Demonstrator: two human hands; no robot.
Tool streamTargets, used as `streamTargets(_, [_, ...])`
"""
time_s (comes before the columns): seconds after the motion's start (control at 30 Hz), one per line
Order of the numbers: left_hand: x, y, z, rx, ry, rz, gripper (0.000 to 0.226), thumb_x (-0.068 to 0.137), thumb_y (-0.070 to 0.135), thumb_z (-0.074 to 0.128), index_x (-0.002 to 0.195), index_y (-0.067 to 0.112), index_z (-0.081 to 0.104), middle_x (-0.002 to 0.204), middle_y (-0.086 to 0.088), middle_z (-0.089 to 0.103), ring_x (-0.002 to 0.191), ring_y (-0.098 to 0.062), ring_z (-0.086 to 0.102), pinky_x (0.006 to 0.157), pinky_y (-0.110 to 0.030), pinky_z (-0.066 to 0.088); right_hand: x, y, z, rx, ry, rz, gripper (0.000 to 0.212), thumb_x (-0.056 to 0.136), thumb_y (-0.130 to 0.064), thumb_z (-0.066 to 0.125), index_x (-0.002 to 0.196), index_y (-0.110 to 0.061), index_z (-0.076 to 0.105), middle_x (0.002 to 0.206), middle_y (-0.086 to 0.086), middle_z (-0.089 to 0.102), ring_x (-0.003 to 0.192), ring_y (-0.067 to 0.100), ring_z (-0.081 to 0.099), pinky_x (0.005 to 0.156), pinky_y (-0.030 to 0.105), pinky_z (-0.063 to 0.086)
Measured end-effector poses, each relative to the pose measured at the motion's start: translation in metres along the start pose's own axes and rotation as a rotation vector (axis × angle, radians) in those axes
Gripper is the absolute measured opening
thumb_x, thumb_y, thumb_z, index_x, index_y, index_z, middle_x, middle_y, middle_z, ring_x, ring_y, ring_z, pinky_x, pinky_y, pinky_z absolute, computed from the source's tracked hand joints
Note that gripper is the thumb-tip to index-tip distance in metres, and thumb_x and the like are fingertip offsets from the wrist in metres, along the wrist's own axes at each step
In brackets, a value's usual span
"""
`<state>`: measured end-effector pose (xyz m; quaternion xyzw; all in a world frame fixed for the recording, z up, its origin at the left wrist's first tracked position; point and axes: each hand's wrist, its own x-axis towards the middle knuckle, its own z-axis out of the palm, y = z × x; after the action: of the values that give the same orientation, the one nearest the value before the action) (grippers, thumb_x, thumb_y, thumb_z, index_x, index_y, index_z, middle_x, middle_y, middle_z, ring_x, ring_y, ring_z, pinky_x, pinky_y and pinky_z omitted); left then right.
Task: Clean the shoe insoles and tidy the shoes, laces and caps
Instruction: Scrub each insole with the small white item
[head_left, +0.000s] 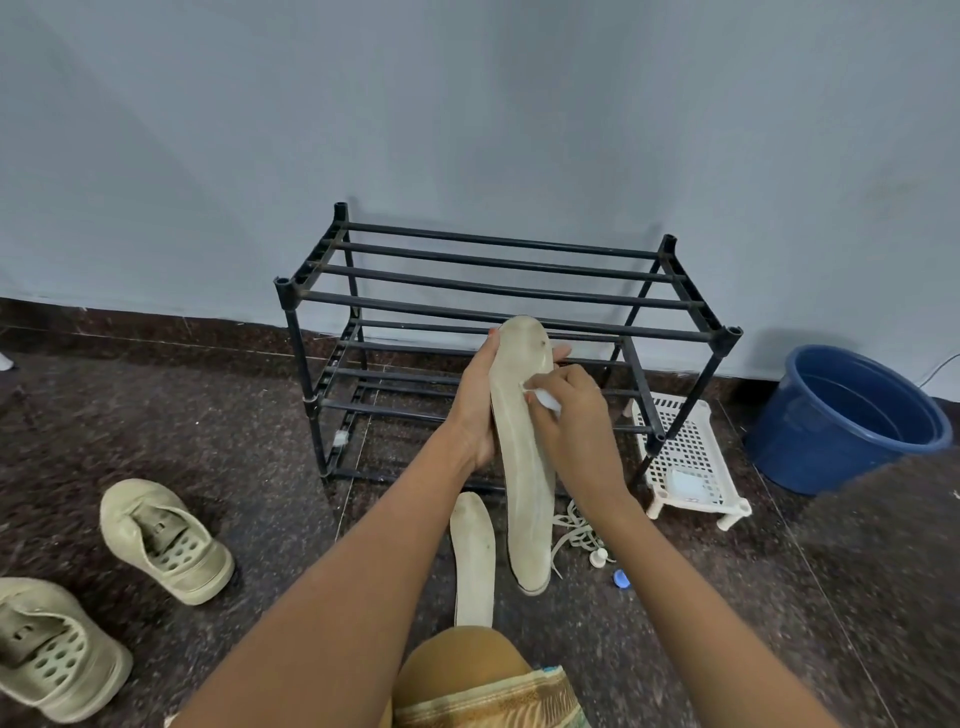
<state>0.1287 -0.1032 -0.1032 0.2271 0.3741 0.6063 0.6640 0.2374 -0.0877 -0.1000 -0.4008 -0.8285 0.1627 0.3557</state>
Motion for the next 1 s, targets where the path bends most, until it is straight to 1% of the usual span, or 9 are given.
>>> streamTargets(0.07, [-0.001,0.000,0.000,0.000,0.000,-0.009,0.073,0.093,0.063,0.021,0.120,0.008,0.061,0.114,-0.010,0.067,0.102,-0.023,0.064,0.096,-0.038,0.046,0.002,-0.001,-0.001,-0.010,0.016,0.003,0.016,0.087,-0.007,0.056,0.101,-0.005,0.065,0.096,0.010,0.055,0.095,0.021,0.049,0.071,0.023,0.038])
streamTargets(0.13, [0.000,-0.001,0.000,0.012,0.022,0.007,0.063,0.093,0.060,0.027,0.106,0.011,0.065,0.085,-0.006,0.072,0.076,-0.019,0.068,0.074,-0.034,0.052,0.012,-0.002,-0.005,0.000,0.062,0.011,0.015,0.087,-0.005,0.056,0.099,-0.005,0.066,0.094,0.007,0.053,0.094,0.020,0.049,0.069,0.020,0.037])
streamTargets(0.2, [0.002,-0.003,0.001,0.026,0.040,0.020,0.059,0.092,0.060,0.033,0.101,0.013,0.067,0.080,-0.007,0.068,0.070,-0.020,0.065,0.068,-0.033,0.051,0.024,-0.004,-0.011,0.007,0.110,0.016,0.015,0.087,-0.005,0.056,0.099,-0.004,0.066,0.090,0.003,0.049,0.091,0.020,0.049,0.067,0.017,0.033])
streamTargets(0.33, [0.001,-0.002,0.003,-0.008,0.032,0.017,0.058,0.092,0.059,0.034,0.103,0.013,0.068,0.087,-0.009,0.067,0.076,-0.022,0.064,0.072,-0.035,0.049,0.037,-0.006,-0.015,0.005,0.151,0.028,0.017,0.088,-0.007,0.056,0.102,-0.005,0.065,0.091,-0.002,0.046,0.089,0.014,0.047,0.069,0.004,0.033])
streamTargets(0.47, [0.001,-0.003,0.002,-0.012,0.010,0.013,0.059,0.093,0.060,0.033,0.106,0.013,0.066,0.083,-0.007,0.070,0.075,-0.020,0.066,0.066,-0.031,0.054,0.023,-0.009,-0.007,0.061,0.109,0.024,0.016,0.088,-0.007,0.055,0.101,-0.005,0.065,0.092,0.002,0.051,0.093,0.018,0.048,0.070,0.010,0.030])
streamTargets(0.57, [-0.004,0.000,0.005,-0.005,-0.055,-0.017,0.072,0.092,0.064,0.024,0.124,0.009,0.059,0.104,-0.009,0.068,0.092,-0.020,0.066,0.079,-0.031,0.053,0.007,-0.014,-0.001,0.123,0.025,0.011,0.015,0.087,-0.007,0.056,0.099,-0.007,0.066,0.098,0.007,0.056,0.095,0.013,0.047,0.077,-0.001,0.028])
streamTargets(0.63, [-0.004,0.001,0.006,-0.028,-0.078,-0.027,0.076,0.092,0.065,0.018,0.126,0.008,0.056,0.115,-0.009,0.065,0.101,-0.017,0.064,0.089,-0.030,0.050,0.002,-0.016,-0.001,0.171,-0.014,-0.006,0.015,0.086,-0.004,0.057,0.097,-0.007,0.066,0.098,0.007,0.059,0.092,0.013,0.049,0.078,0.000,0.030])
streamTargets(0.77, [-0.001,0.001,0.005,-0.088,-0.073,-0.013,0.081,0.090,0.068,0.016,0.115,0.009,0.065,0.109,-0.007,0.069,0.096,-0.015,0.066,0.088,-0.030,0.049,0.001,-0.019,-0.004,0.207,-0.069,-0.026,0.014,0.084,-0.004,0.058,0.094,-0.008,0.067,0.095,0.006,0.060,0.092,0.015,0.052,0.079,0.004,0.033])
streamTargets(1.0, [-0.003,0.000,0.009,-0.039,-0.104,-0.010,0.086,0.087,0.073,0.014,0.126,0.009,0.057,0.120,-0.009,0.063,0.102,-0.020,0.063,0.091,-0.032,0.048,0.018,-0.025,-0.006,0.142,0.012,0.002,0.014,0.085,-0.005,0.059,0.096,-0.006,0.067,0.097,0.009,0.059,0.092,0.015,0.048,0.074,-0.002,0.030])
